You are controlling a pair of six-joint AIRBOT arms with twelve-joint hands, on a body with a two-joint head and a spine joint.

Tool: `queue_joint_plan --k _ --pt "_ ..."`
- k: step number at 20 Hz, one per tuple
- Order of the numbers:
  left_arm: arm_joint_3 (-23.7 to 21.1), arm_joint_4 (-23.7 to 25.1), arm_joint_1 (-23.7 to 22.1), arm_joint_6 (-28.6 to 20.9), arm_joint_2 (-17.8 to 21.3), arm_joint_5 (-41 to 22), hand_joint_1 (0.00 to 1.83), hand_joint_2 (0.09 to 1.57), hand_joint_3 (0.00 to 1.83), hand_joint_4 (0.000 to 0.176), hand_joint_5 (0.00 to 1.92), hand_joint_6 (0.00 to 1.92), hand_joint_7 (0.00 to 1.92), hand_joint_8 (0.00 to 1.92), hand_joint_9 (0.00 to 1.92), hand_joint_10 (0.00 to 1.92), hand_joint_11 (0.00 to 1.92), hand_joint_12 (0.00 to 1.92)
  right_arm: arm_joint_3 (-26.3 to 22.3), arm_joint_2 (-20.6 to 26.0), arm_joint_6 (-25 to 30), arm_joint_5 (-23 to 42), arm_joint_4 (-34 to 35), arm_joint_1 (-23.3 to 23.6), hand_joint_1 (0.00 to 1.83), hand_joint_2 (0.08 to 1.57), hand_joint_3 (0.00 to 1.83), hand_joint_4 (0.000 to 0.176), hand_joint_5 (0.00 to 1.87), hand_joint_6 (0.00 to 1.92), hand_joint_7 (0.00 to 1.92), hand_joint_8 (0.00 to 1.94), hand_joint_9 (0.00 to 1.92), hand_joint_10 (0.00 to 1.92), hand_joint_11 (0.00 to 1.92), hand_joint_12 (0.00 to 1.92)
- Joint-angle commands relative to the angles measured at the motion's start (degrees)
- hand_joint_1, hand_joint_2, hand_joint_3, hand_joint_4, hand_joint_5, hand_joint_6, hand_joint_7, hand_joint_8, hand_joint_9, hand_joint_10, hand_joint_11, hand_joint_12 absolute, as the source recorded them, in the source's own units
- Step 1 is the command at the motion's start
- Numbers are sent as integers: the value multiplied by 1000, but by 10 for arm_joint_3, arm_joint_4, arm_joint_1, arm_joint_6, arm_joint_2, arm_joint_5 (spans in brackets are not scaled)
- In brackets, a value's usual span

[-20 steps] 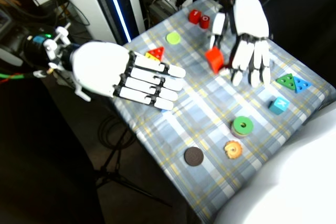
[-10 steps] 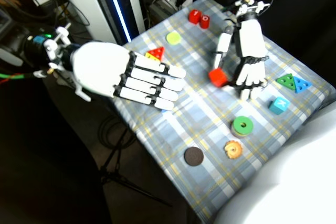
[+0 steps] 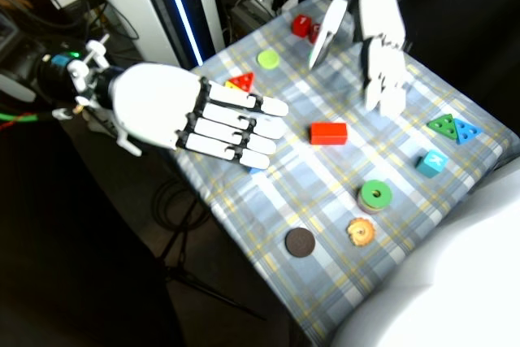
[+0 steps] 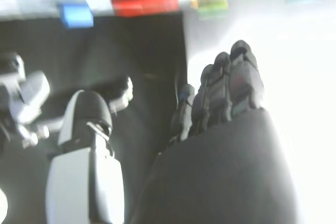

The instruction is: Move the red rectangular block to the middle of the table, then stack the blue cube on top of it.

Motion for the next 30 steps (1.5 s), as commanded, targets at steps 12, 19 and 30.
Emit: queue_joint_plan --k 12,19,30 --pt "-39 25 78 -121 62 -236 846 1317 0 0 41 10 0 0 0 0 0 0 63 -61 -11 -18 68 3 700 1149 2 0 287 75 260 20 1 518 0 1027" --pt "-39 25 83 -132 64 -241 725 1326 0 0 48 4 0 0 0 0 0 0 82 -86 -20 -42 77 16 721 1145 0 0 464 210 366 17 45 604 0 1197" --pt "-40 24 94 -148 70 -254 701 1323 0 0 42 4 0 0 0 0 0 0 106 -116 -38 -81 86 41 989 1320 0 0 631 1516 690 109 105 962 0 1694"
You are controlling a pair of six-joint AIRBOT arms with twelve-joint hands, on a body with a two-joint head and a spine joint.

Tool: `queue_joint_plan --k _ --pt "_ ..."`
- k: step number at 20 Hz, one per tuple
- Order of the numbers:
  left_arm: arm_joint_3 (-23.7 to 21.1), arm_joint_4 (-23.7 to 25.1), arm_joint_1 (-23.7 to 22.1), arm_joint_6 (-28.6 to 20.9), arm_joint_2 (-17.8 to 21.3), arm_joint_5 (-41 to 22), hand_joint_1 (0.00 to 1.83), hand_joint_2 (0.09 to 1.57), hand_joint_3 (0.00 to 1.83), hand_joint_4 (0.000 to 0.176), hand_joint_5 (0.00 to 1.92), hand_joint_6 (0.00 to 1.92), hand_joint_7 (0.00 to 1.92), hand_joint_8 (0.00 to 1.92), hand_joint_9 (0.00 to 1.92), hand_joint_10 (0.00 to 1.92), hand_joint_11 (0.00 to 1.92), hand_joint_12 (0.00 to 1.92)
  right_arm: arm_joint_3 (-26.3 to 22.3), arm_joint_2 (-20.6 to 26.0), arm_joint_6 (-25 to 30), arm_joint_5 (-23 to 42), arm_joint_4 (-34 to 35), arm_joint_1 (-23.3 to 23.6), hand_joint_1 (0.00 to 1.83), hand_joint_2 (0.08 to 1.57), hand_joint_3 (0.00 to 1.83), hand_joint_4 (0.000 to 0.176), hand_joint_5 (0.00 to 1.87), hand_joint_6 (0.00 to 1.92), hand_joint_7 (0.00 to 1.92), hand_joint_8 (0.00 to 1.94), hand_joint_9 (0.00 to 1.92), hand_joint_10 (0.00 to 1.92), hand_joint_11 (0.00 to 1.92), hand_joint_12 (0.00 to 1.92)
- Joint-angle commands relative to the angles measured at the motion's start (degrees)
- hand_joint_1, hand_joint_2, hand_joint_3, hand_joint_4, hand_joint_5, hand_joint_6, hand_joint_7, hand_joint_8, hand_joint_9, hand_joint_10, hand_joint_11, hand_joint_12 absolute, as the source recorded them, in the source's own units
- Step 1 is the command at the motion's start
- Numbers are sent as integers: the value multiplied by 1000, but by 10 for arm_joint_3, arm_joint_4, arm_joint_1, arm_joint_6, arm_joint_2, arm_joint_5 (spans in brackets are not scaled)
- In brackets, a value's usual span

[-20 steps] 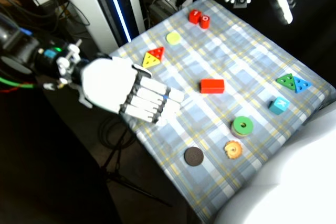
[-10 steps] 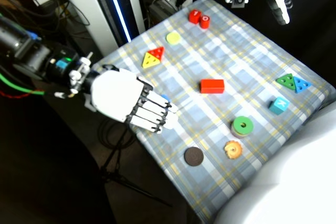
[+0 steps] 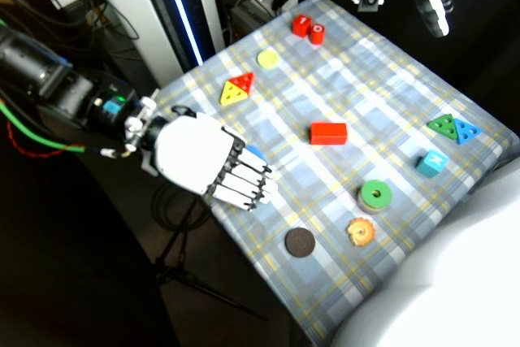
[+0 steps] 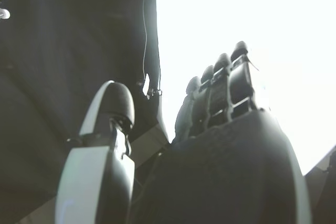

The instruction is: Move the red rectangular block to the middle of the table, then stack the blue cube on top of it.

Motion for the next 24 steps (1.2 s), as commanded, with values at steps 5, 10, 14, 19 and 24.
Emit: queue_joint_plan --k 5,10,14,19,24 --pt "0 6 2 -9 6 -77 674 1330 2 0 45 2 0 0 0 0 0 0 -10 3 2 61 -64 54 985 1327 0 0 616 1531 468 606 64 1084 0 1649" --pt "1 1 3 -10 5 -79 696 1343 4 0 39 0 0 0 0 0 0 0 21 -39 2 0 -134 141 1098 1328 0 0 715 1492 466 1395 199 1195 0 1775" --pt "3 0 3 -11 5 -74 686 1356 3 0 37 4 0 0 0 0 0 0 54 -84 2 -43 -156 175 1140 1309 3 0 751 1473 501 1546 197 1258 1 1741" --pt "5 -2 4 -14 4 -74 724 1354 0 0 64 10 0 0 0 0 0 0 81 -117 2 -76 -168 190 1144 1304 0 0 746 1505 526 1450 215 1130 0 1681" --pt "8 -2 4 -20 2 -73 686 1358 2 0 44 0 0 0 0 0 0 0 101 -141 2 -98 -174 195 1040 1274 0 0 690 1419 595 442 241 903 0 1523"
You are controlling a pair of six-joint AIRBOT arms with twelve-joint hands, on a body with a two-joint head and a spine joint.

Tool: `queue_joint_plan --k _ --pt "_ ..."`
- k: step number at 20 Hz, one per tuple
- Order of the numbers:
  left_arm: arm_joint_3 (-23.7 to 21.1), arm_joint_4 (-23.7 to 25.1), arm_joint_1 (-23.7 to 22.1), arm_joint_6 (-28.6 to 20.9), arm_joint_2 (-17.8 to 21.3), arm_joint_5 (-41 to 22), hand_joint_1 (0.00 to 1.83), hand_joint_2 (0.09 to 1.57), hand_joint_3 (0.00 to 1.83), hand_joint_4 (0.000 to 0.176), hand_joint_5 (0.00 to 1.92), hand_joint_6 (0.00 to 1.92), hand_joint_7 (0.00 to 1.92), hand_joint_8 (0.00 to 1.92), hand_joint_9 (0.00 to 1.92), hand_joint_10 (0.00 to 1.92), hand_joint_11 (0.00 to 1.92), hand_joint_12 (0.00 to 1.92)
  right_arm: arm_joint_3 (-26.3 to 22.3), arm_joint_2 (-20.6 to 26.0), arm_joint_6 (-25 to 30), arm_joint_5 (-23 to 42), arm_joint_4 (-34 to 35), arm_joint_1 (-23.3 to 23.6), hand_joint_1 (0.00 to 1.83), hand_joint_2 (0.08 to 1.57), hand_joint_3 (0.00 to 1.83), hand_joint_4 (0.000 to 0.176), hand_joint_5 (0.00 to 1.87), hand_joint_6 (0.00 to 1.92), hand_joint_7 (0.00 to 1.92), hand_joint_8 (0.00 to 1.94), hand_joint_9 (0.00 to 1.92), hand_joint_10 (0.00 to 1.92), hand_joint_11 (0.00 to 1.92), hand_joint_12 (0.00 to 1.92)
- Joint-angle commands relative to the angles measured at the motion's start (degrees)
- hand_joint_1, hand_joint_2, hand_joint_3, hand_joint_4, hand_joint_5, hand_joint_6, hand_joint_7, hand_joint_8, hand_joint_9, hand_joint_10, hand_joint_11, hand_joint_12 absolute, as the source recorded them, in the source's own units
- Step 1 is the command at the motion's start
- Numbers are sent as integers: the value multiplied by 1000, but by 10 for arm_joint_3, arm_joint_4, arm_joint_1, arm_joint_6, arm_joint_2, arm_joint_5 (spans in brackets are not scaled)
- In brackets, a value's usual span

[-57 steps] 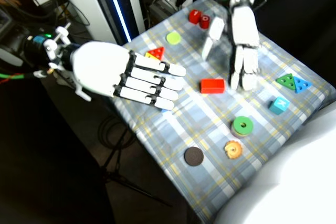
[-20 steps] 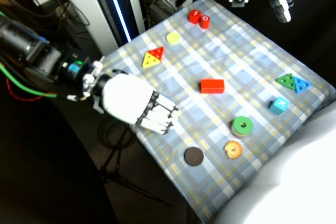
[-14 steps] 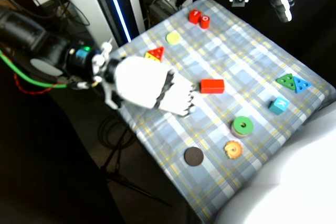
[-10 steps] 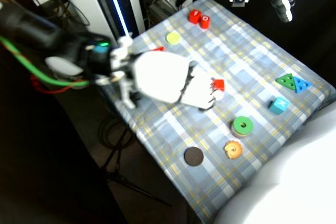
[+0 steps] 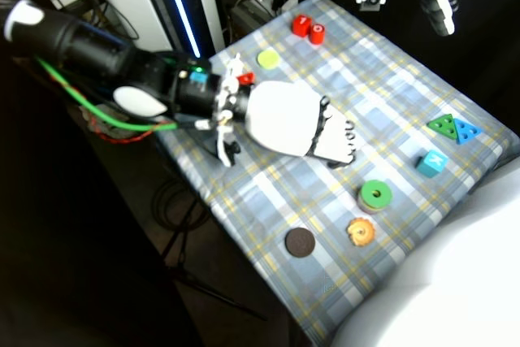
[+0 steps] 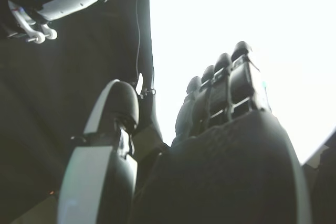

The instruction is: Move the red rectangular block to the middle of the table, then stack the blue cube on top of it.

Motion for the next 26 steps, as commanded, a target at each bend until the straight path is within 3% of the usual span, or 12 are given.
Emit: queue_joint_plan --k 1,3,7,9,14,16,17,19,21,23,24,26 --pt "4 9 -5 -7 0 -71 641 1356 1 0 52 4 0 0 0 0 0 0 4 -2 -1 40 -1 6 1025 1292 0 0 662 1457 571 478 211 957 0 1572" --pt "4 9 -4 -8 0 -72 642 1359 2 0 51 2 0 0 0 0 0 0 5 -4 -1 37 -3 6 900 1337 0 5 586 1569 460 611 132 1091 0 1680" --pt "3 9 -3 -11 0 -76 674 1362 0 0 43 1 0 0 0 0 0 0 -3 -4 -1 36 -12 6 785 1164 0 0 166 304 266 276 7 1005 0 1794" --pt "3 9 -2 -14 0 -77 687 1360 0 0 49 3 0 0 0 0 0 0 -14 4 -1 37 -18 12 772 1098 0 0 91 69 134 34 46 323 0 1249" --pt "2 8 1 -17 1 -81 730 1344 0 0 54 7 0 0 0 0 0 0 -72 57 -1 85 -35 18 796 1033 0 27 0 0 0 0 0 0 0 15" --pt "1 6 4 -19 2 -82 769 1329 0 0 60 7 0 0 0 0 0 0 -96 93 -1 117 -36 18 855 979 0 64 0 0 0 0 0 0 8 5" --pt "0 5 6 -20 3 -84 781 1322 0 8 58 6 0 0 0 0 0 0 -114 117 -1 141 -36 18 786 982 0 54 0 0 0 0 0 0 1 0" --pt "0 5 10 -24 4 -89 795 1314 0 15 55 4 0 0 0 0 0 0 -144 175 -1 181 -35 18 597 999 0 151 0 0 0 0 0 0 0 0" --pt "-2 5 13 -26 6 -94 825 1313 0 0 46 0 0 0 0 0 0 0 -171 215 -1 218 -33 6 472 1008 0 173 0 0 0 0 0 0 0 0" --pt "-5 5 19 -33 11 -107 841 1319 0 11 6 0 0 0 0 0 0 0 -193 249 -1 269 -16 -24 511 1057 16 133 0 0 0 0 0 0 0 0" --pt "-6 5 21 -37 12 -114 891 1313 0 0 10 3 0 0 0 0 0 0 -199 258 -1 286 -10 -33 550 1113 10 77 0 0 0 0 0 0 14 17" --pt "-8 5 26 -51 17 -136 824 1333 4 28 1 0 0 0 0 0 0 0 -225 295 -1 362 27 -88 544 1106 0 70 0 0 0 0 0 0 0 0"
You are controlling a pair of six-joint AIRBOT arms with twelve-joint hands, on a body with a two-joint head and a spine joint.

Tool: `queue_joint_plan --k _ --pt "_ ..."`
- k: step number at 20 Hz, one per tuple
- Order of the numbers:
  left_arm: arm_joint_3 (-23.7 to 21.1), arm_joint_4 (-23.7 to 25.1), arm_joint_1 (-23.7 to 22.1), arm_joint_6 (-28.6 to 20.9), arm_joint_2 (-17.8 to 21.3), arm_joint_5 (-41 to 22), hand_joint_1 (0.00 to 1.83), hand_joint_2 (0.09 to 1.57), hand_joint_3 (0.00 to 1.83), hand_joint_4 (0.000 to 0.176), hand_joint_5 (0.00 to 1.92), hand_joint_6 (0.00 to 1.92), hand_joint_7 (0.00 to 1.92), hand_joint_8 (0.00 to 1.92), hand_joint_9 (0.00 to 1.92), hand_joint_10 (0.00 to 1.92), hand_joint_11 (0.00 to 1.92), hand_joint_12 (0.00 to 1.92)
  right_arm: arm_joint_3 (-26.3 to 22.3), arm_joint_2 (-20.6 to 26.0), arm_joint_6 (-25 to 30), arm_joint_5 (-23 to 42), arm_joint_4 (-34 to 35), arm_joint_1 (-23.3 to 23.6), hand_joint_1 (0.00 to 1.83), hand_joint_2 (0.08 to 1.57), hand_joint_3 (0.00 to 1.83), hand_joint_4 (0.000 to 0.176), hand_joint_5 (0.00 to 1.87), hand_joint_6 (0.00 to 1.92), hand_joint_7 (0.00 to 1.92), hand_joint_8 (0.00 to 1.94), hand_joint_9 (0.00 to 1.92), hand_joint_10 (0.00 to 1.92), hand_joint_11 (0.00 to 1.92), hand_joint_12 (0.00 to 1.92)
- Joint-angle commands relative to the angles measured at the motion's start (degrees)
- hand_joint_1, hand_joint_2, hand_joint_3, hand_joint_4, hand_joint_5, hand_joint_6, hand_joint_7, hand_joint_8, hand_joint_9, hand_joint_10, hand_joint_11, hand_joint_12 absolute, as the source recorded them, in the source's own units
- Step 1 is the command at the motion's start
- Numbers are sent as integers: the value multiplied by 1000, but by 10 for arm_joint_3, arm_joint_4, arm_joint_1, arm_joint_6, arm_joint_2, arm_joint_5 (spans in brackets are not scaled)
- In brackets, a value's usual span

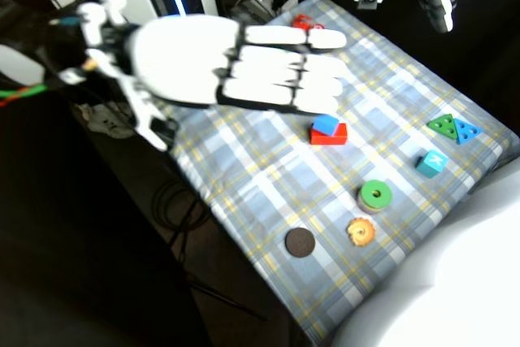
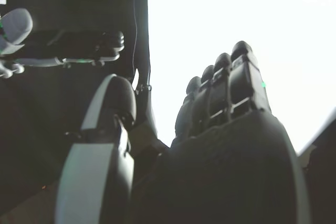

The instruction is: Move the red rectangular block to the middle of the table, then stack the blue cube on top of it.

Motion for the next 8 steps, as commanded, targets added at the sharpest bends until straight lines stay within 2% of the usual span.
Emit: queue_joint_plan --k 1,2,3,4,6,7,8 --pt "-2 10 0 -13 6 -98 803 1328 2 46 0 0 0 0 0 0 0 0 -3 9 1 131 29 -6 497 1069 0 99 0 0 0 0 0 0 0 0" --pt "-3 10 5 -18 9 -109 785 1324 0 49 0 0 0 0 0 0 0 0 -9 16 1 158 41 -25 449 1053 0 91 0 0 0 0 0 0 0 0" --pt "-5 10 12 -28 13 -126 585 1348 12 31 0 0 0 0 0 0 0 0 -16 23 1 193 57 -48 501 1093 0 93 0 0 0 0 0 0 0 0" --pt "-5 10 19 -42 17 -146 367 1361 17 75 0 0 0 0 0 0 0 0 -23 30 1 231 74 -71 535 1117 8 96 0 0 0 0 0 0 25 12" --pt "-5 10 27 -61 23 -179 242 1393 20 76 0 0 0 0 0 0 0 0 -32 37 1 284 95 -103 684 1150 14 58 0 0 0 0 0 0 0 0" --pt "-6 10 30 -68 25 -197 213 1397 16 81 0 0 0 0 0 0 0 0 -37 40 1 318 109 -122 715 1164 16 69 0 0 0 0 0 0 3 1" --pt "-6 9 30 -72 28 -214 186 1408 14 102 0 0 0 0 0 0 7 4 -42 43 2 349 122 -139 638 1171 16 68 0 0 0 0 0 0 22 12"
